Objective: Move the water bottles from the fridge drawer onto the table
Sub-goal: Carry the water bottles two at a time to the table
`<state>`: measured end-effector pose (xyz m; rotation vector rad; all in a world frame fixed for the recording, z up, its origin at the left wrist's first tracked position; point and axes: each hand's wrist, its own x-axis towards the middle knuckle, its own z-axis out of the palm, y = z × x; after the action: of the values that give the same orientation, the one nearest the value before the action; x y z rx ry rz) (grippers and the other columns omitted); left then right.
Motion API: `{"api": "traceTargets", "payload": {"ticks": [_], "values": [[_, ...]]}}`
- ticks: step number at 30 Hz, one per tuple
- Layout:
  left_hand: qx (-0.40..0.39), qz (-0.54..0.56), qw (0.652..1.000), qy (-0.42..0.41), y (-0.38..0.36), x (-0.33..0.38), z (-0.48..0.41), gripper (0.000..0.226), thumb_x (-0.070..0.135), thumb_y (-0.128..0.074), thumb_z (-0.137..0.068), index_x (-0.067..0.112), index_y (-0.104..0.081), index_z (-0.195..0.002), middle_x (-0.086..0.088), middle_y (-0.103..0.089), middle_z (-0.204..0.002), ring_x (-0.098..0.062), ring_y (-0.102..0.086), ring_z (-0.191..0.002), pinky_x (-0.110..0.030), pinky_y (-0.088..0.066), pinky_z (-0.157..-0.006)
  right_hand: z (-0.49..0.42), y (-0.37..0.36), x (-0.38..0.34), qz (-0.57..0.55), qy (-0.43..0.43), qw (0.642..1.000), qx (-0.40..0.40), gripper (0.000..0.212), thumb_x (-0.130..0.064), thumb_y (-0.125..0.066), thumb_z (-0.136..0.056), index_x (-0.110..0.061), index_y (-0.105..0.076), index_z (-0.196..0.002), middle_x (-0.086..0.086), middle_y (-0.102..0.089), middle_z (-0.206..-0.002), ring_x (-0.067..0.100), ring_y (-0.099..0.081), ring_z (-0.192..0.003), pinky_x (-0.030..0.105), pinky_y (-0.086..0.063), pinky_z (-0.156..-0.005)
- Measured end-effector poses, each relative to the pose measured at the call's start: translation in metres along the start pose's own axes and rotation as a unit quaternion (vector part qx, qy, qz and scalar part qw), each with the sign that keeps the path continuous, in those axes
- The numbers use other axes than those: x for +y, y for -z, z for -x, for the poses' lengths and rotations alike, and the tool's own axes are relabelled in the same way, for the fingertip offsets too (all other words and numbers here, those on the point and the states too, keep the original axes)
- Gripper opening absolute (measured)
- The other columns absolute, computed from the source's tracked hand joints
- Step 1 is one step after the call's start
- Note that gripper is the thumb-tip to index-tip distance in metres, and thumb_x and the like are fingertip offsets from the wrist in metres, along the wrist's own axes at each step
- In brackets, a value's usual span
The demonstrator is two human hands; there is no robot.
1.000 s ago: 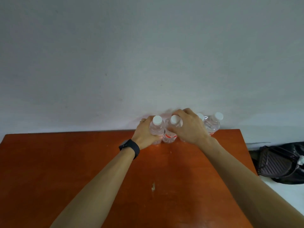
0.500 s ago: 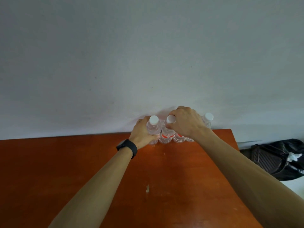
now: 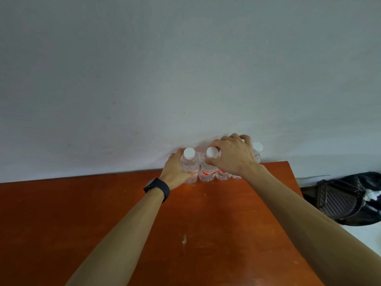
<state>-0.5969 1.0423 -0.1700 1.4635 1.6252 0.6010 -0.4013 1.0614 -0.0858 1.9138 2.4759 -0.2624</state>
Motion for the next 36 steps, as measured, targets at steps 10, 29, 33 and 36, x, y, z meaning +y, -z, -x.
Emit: {"api": "traceTargets", "payload": {"ticks": [10,29,33,36], "values": [[-0.008,-0.008,1.0,0.012,-0.001,0.005,0.008,0.092,0.017,-0.089,-0.069,0.032,-0.038,-0.144,0.003,-0.054,-0.138,-0.02,-0.052,-0.127,-0.038,-0.046,-0.101,0.009,-0.012,0.008,-0.077,-0.012,0.997,-0.019,0.045,-0.059,-0.057,-0.084,-0.036,-0.056,-0.123,-0.005,-0.064,-0.117,0.022,-0.052,-0.115,0.045,-0.036,-0.099],[-0.067,-0.196,0.978,-0.02,-0.055,0.007,0.163,0.046,0.032,-0.064,-0.092,0.029,-0.051,-0.136,-0.006,-0.049,-0.141,-0.022,-0.053,-0.125,-0.028,-0.045,-0.097,0.274,-0.067,0.018,-0.188,-0.215,0.954,0.089,0.033,-0.045,-0.058,-0.094,-0.035,-0.063,-0.124,-0.011,-0.062,-0.13,0.02,-0.042,-0.132,0.04,-0.045,-0.102],[-0.15,-0.295,0.934,-0.135,-0.106,0.043,0.209,0.044,0.041,-0.055,-0.095,0.034,-0.049,-0.138,0.004,-0.045,-0.147,-0.021,-0.048,-0.129,-0.039,-0.045,-0.104,0.366,-0.077,0.028,-0.155,-0.29,0.942,0.067,0.036,-0.049,-0.05,-0.097,-0.035,-0.063,-0.127,-0.011,-0.06,-0.135,0.021,-0.04,-0.137,0.041,-0.043,-0.106],[-0.193,-0.351,0.887,-0.231,-0.157,0.076,0.248,0.044,0.042,-0.052,-0.096,0.036,-0.048,-0.14,0.004,-0.04,-0.152,-0.021,-0.039,-0.138,-0.041,-0.032,-0.115,0.447,-0.084,0.04,-0.136,-0.369,0.917,0.066,0.041,-0.056,-0.04,-0.098,-0.04,-0.061,-0.129,-0.015,-0.058,-0.137,0.018,-0.039,-0.137,0.04,-0.039,-0.109]]}}
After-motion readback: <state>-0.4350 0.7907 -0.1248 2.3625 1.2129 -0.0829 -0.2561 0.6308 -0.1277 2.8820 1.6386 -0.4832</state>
